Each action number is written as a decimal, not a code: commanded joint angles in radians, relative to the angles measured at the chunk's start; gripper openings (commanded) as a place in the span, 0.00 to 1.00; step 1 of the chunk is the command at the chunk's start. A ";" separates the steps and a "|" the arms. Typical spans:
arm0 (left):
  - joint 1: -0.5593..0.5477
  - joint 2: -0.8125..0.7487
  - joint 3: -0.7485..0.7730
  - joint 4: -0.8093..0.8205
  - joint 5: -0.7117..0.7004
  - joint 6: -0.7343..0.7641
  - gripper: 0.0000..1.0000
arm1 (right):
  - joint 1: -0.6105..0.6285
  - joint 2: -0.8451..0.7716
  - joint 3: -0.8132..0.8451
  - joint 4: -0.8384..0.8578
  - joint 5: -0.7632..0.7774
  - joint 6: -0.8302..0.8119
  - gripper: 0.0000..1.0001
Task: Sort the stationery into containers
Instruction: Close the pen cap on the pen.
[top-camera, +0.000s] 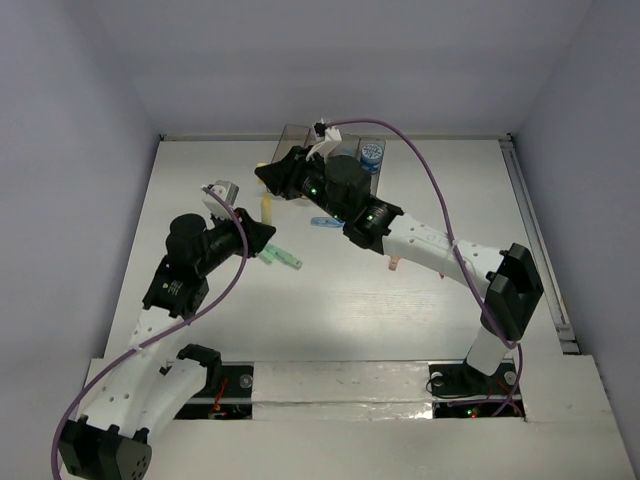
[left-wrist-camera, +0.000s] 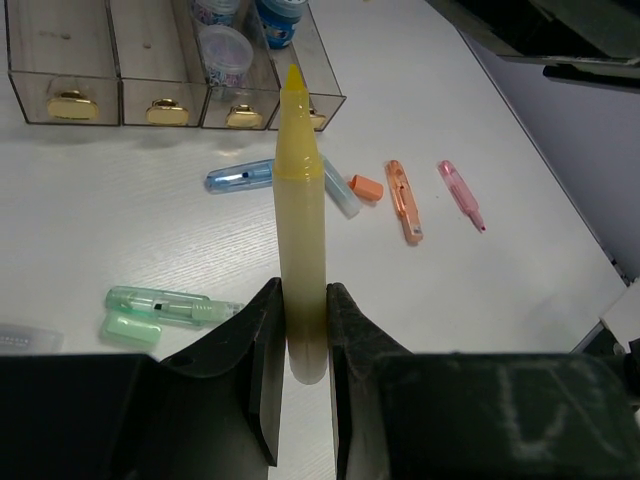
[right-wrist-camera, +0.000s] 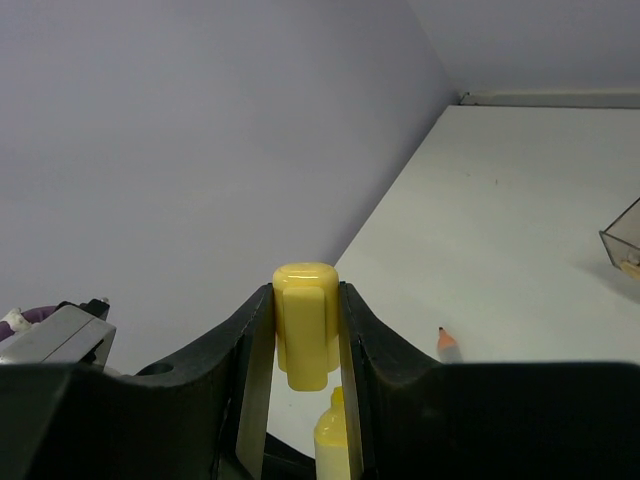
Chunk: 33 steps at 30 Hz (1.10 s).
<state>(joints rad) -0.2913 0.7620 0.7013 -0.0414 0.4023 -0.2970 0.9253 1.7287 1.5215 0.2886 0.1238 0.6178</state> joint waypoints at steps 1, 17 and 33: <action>0.011 -0.018 0.024 0.046 -0.003 -0.007 0.00 | 0.012 0.006 0.008 0.026 0.022 -0.003 0.06; 0.020 -0.026 0.026 0.048 0.000 -0.005 0.00 | 0.021 0.042 0.019 0.007 0.019 -0.001 0.07; 0.029 -0.047 0.026 0.043 -0.042 -0.007 0.00 | 0.049 0.026 -0.018 0.026 0.022 0.000 0.08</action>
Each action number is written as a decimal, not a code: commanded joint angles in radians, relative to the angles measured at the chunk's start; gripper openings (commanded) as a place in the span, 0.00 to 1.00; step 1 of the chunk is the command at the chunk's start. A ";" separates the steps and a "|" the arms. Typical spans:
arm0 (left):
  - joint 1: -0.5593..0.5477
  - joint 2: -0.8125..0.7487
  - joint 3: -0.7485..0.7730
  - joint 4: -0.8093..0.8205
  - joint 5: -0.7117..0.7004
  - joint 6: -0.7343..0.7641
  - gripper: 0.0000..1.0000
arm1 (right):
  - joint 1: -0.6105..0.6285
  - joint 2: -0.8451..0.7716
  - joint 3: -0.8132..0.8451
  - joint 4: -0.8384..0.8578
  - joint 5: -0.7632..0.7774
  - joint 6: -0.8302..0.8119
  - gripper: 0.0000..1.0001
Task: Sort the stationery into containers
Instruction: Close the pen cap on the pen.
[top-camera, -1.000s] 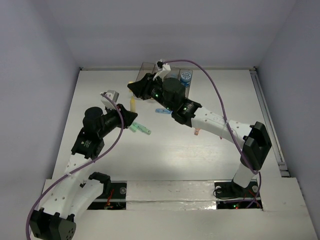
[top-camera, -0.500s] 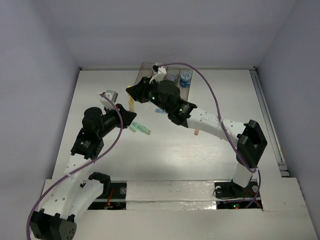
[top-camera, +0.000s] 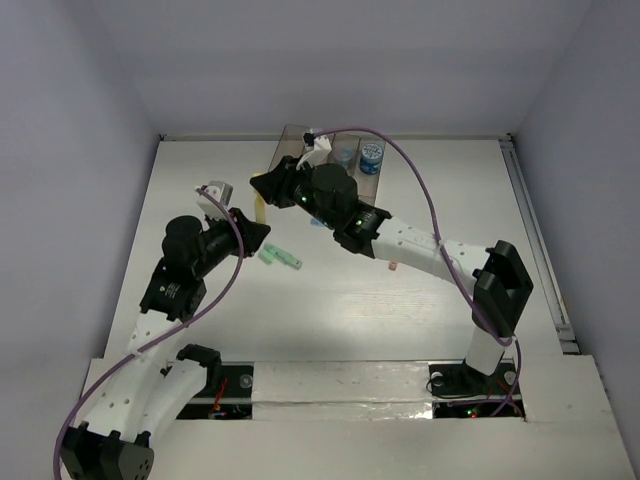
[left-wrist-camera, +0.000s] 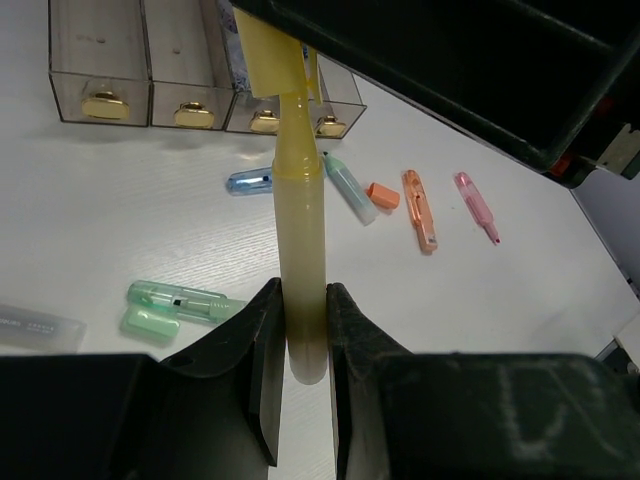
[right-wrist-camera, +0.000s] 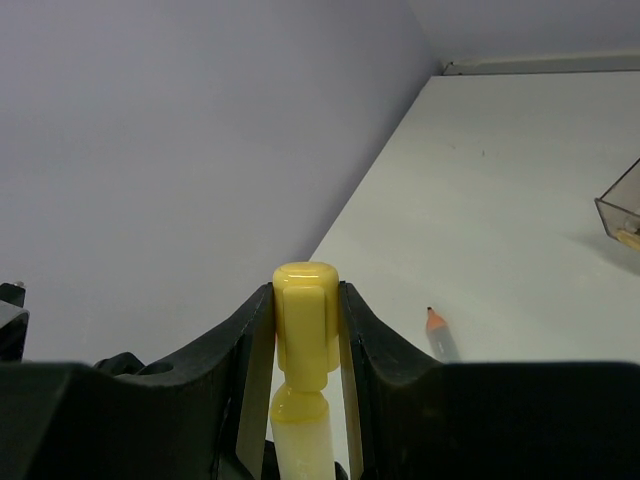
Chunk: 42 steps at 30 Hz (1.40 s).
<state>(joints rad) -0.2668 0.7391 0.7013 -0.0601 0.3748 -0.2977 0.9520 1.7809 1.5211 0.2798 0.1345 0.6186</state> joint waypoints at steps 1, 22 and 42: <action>0.005 -0.024 0.024 0.062 -0.017 -0.004 0.00 | 0.022 -0.029 -0.025 0.039 0.013 0.001 0.08; 0.014 -0.009 0.026 0.063 -0.002 -0.008 0.00 | 0.050 -0.067 -0.061 0.056 0.022 -0.031 0.08; 0.032 -0.066 0.013 0.109 0.030 -0.032 0.00 | 0.070 -0.048 -0.197 0.223 -0.127 -0.010 0.07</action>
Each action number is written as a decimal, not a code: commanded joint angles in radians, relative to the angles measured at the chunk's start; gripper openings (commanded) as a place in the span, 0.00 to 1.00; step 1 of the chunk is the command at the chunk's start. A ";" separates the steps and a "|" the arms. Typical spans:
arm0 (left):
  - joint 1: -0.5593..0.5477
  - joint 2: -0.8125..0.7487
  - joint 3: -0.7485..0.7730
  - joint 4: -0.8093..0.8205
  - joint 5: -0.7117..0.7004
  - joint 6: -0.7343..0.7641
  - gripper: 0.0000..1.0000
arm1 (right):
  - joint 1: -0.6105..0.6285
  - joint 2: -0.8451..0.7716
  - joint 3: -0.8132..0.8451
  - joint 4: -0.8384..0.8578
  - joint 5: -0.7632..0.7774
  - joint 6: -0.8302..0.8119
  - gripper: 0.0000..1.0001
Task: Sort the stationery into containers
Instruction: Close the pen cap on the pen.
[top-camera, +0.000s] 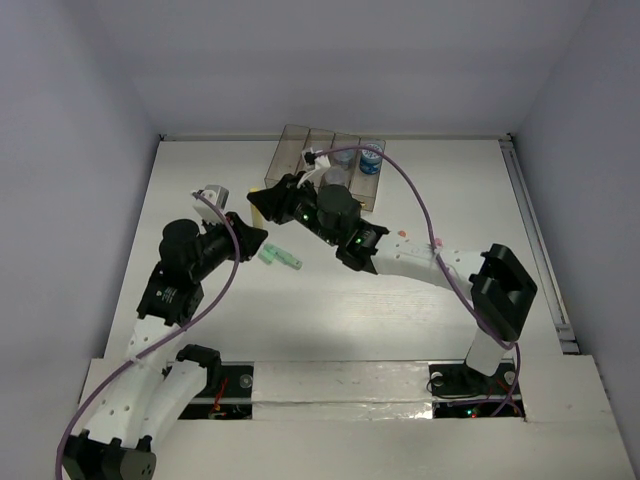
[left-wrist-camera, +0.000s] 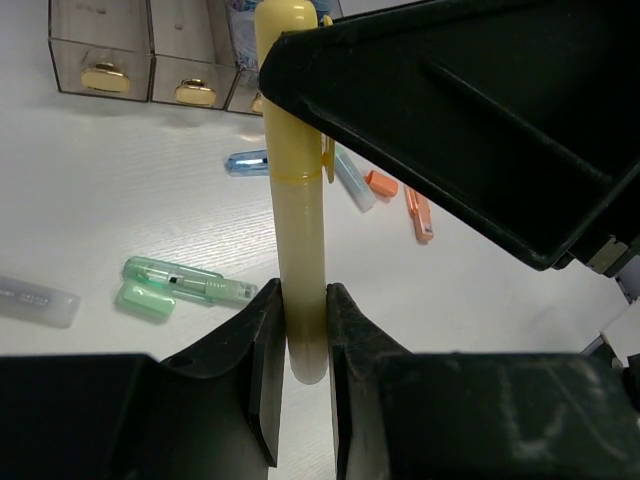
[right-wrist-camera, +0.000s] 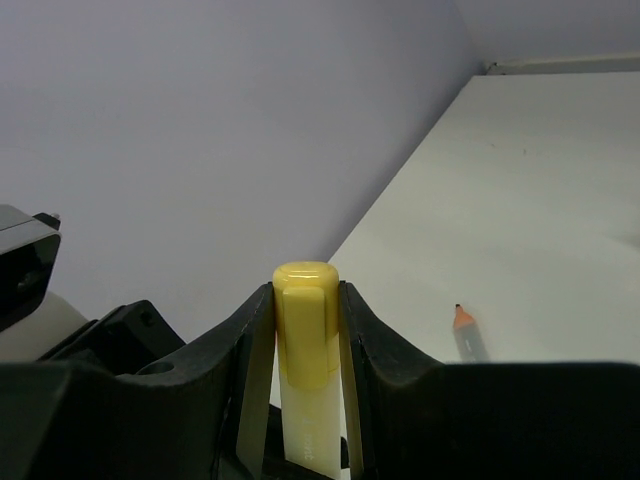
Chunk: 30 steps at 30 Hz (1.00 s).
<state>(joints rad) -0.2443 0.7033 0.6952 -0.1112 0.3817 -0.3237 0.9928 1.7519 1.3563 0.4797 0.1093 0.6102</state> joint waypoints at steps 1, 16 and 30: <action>0.010 -0.031 0.020 0.163 0.025 -0.008 0.00 | 0.029 -0.019 -0.037 0.025 -0.132 -0.001 0.07; 0.028 -0.047 0.026 0.153 0.003 0.000 0.00 | 0.029 -0.061 -0.170 -0.033 -0.263 0.031 0.00; 0.046 -0.047 0.026 0.151 -0.004 0.002 0.00 | 0.072 -0.057 -0.344 -0.038 -0.313 0.065 0.00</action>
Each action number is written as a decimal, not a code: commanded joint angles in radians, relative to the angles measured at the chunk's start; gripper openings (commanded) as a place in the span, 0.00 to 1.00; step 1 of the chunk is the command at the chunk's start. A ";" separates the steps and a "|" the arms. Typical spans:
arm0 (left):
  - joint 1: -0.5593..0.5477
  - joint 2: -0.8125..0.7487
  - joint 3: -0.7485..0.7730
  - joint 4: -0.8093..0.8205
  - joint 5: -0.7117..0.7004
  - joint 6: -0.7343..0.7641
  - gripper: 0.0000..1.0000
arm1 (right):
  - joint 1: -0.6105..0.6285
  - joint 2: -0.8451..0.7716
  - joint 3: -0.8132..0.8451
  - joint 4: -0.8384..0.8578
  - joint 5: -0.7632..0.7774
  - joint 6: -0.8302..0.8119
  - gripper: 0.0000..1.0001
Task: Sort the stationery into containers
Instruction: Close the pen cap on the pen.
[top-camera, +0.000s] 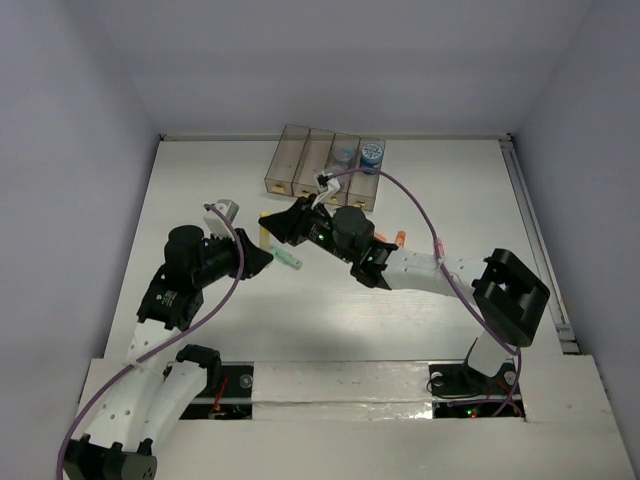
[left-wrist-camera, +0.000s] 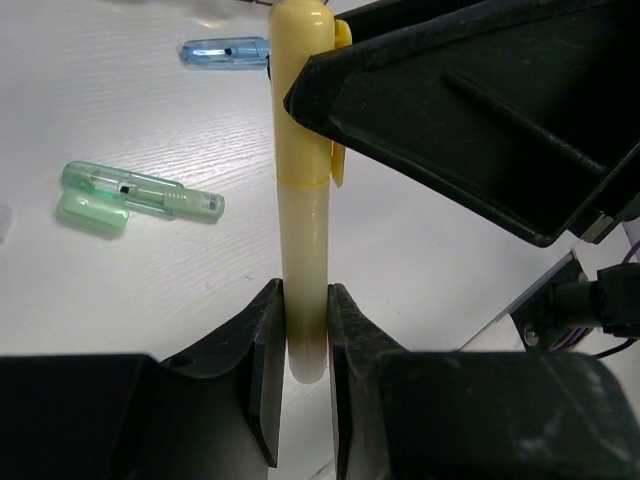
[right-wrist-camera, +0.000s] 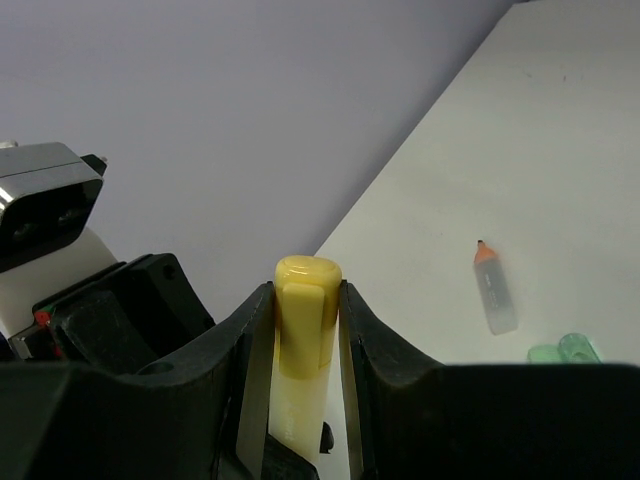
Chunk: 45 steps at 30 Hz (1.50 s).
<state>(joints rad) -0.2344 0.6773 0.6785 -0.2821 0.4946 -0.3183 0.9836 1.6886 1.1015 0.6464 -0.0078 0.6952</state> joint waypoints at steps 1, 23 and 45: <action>0.037 -0.021 0.044 0.320 -0.119 -0.002 0.00 | 0.095 0.008 -0.095 -0.205 -0.201 -0.019 0.00; 0.046 -0.015 0.047 0.299 -0.176 -0.001 0.00 | 0.176 -0.012 -0.146 -0.269 -0.359 0.026 0.00; 0.046 -0.027 0.041 0.351 -0.185 -0.025 0.00 | 0.160 -0.033 -0.075 -0.350 -0.157 -0.002 0.00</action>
<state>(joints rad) -0.2348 0.6640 0.6785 -0.4259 0.4797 -0.3012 1.0454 1.6543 1.0565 0.5594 0.0364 0.7063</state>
